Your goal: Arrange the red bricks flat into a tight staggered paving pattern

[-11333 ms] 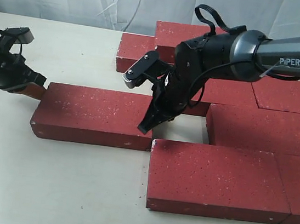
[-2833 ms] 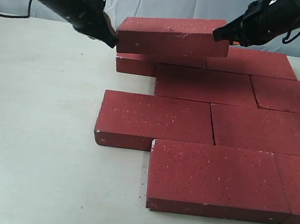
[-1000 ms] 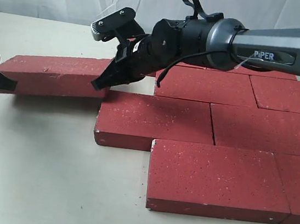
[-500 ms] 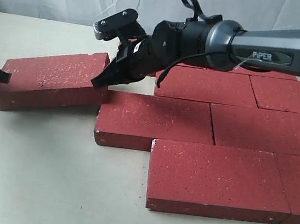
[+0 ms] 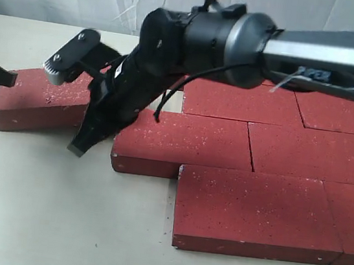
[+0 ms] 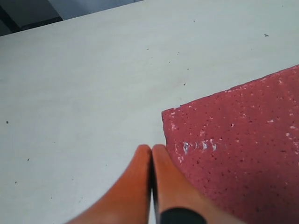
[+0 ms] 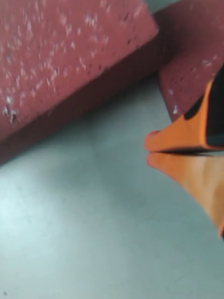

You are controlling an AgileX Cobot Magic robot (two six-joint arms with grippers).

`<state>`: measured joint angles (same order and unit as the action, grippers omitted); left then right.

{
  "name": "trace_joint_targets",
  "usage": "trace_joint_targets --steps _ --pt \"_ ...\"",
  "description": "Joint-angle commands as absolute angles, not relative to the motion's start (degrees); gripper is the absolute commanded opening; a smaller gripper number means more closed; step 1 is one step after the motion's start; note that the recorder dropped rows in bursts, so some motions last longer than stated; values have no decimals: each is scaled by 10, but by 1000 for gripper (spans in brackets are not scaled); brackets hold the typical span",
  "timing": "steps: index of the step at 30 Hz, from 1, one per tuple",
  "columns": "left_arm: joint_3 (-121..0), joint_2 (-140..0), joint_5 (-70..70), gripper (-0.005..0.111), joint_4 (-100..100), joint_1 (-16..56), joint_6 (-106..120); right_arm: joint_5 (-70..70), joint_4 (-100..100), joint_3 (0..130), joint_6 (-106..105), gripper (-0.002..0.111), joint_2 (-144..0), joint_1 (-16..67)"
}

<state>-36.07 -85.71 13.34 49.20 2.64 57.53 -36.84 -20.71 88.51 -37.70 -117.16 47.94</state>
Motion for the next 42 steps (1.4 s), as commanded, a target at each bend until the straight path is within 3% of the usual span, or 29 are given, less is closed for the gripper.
trace_joint_targets --steps 1,11,22,27,31,37,39,42 --pt "-360 -854 129 0 489 29 566 -347 -195 929 -375 -1 -1219 487" --pt "-360 -854 133 0 479 29 559 -332 -197 1030 -349 -1 -1293 487" --pt "-360 -854 134 0 478 29 558 -181 -203 1032 -308 -1 -1315 487" --pt "-360 -854 135 0 478 29 556 -267 -196 1032 -308 -1 -1298 486" --pt "-360 -854 171 0 477 29 554 -432 -124 1030 -282 -1 -1242 479" --pt "-360 -882 193 0 461 29 539 -405 -121 887 -280 -1 -1146 423" --pt "-360 -910 271 0 458 29 510 -405 -121 839 -307 -1 -1133 423" --pt "-378 -941 267 0 452 -14 494 -403 -85 810 -324 -1 -1115 423"
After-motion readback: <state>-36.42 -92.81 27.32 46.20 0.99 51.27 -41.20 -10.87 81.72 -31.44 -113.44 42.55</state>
